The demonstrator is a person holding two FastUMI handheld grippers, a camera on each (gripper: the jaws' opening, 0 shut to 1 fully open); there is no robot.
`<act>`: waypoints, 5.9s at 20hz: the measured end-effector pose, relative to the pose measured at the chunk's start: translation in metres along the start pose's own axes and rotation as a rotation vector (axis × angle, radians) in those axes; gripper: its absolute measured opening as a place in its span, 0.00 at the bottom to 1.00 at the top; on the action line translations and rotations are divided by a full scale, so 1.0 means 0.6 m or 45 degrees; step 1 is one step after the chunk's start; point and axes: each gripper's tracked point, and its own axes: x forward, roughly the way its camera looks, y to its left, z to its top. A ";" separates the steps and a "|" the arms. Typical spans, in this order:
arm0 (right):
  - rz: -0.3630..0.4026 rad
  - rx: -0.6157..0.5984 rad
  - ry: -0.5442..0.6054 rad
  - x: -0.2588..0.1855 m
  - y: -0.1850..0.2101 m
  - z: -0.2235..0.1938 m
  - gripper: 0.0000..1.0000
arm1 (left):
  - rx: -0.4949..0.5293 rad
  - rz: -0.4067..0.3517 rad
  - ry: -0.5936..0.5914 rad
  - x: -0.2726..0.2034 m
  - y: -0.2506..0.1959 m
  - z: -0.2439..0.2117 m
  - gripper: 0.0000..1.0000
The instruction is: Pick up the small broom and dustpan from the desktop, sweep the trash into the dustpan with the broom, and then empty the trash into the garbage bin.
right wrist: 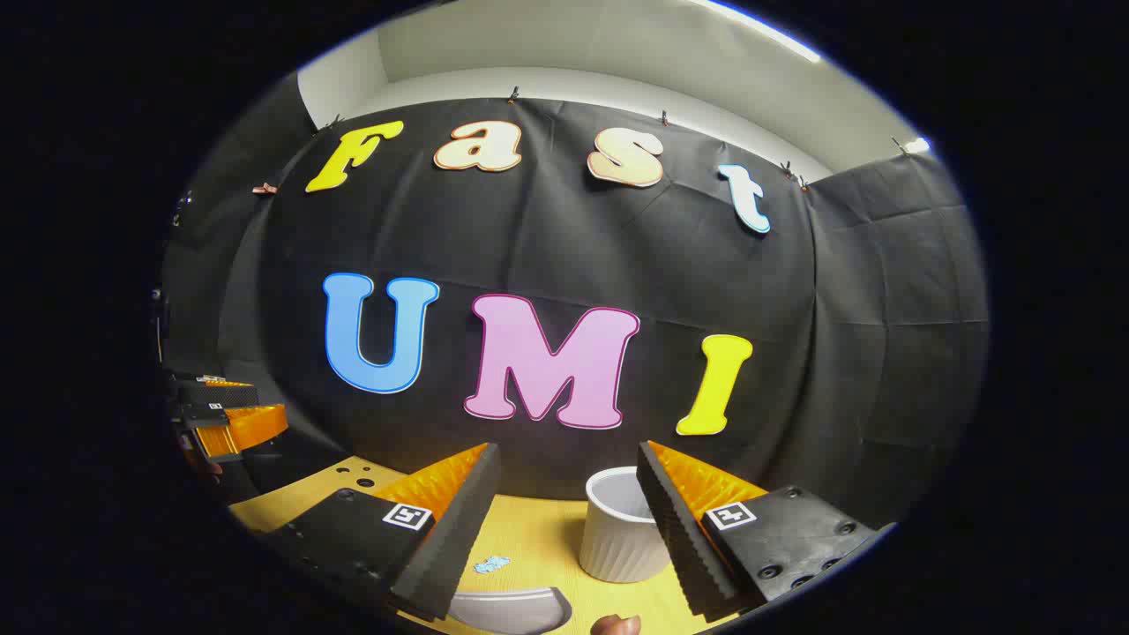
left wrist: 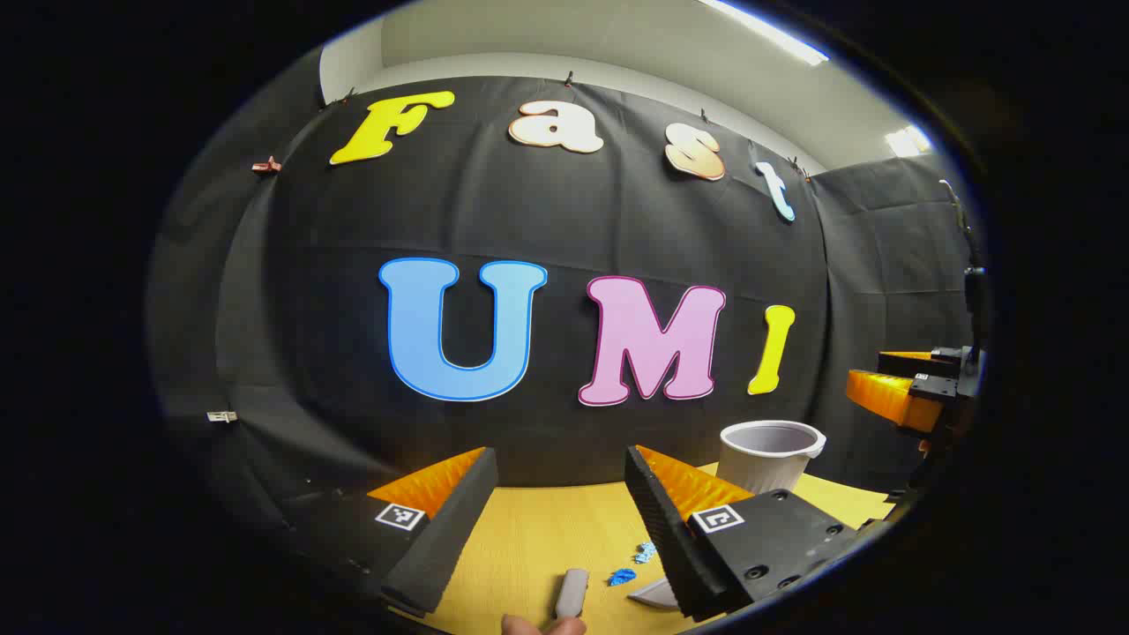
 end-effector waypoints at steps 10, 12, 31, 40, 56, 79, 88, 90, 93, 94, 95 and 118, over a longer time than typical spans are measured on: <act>0.039 -0.012 0.002 0.006 0.018 0.001 0.96 | 0.000 -0.001 0.006 -0.007 0.006 -0.005 0.94; 0.046 -0.014 0.008 0.005 0.019 -0.002 0.96 | -0.001 -0.002 0.008 -0.010 0.008 -0.005 0.94; 0.507 -0.204 1.010 -0.136 0.035 -0.402 0.94 | -0.054 0.076 0.154 -0.026 -0.013 -0.080 0.94; 0.557 -0.169 1.478 -0.176 0.049 -0.598 0.92 | -0.051 0.170 0.207 -0.041 0.004 -0.112 0.95; 0.536 -0.154 1.714 -0.163 0.082 -0.731 0.83 | -0.047 0.282 0.287 -0.077 0.038 -0.147 0.95; 0.590 -0.271 1.677 -0.182 0.047 -0.676 0.36 | -0.047 -0.057 0.925 -0.063 -0.009 -0.403 0.94; 0.515 -0.188 1.650 -0.187 0.019 -0.645 0.35 | 0.078 -0.160 1.335 -0.049 -0.007 -0.577 0.92; 0.496 -0.178 1.647 -0.188 0.011 -0.643 0.36 | 0.100 -0.162 1.395 -0.045 -0.006 -0.604 0.92; 0.474 -0.171 1.650 -0.192 0.001 -0.641 0.35 | 0.087 -0.157 1.479 -0.044 -0.005 -0.641 0.89; 0.466 -0.165 1.652 -0.193 -0.002 -0.639 0.35 | 0.080 -0.144 1.502 -0.044 -0.001 -0.649 0.89; 0.460 -0.157 1.654 -0.195 -0.004 -0.639 0.35 | 0.073 -0.135 1.522 -0.044 0.001 -0.656 0.88; 0.723 -0.461 1.754 -0.198 -0.021 -0.651 0.35 | 0.224 -0.144 1.424 0.088 0.014 -0.653 0.27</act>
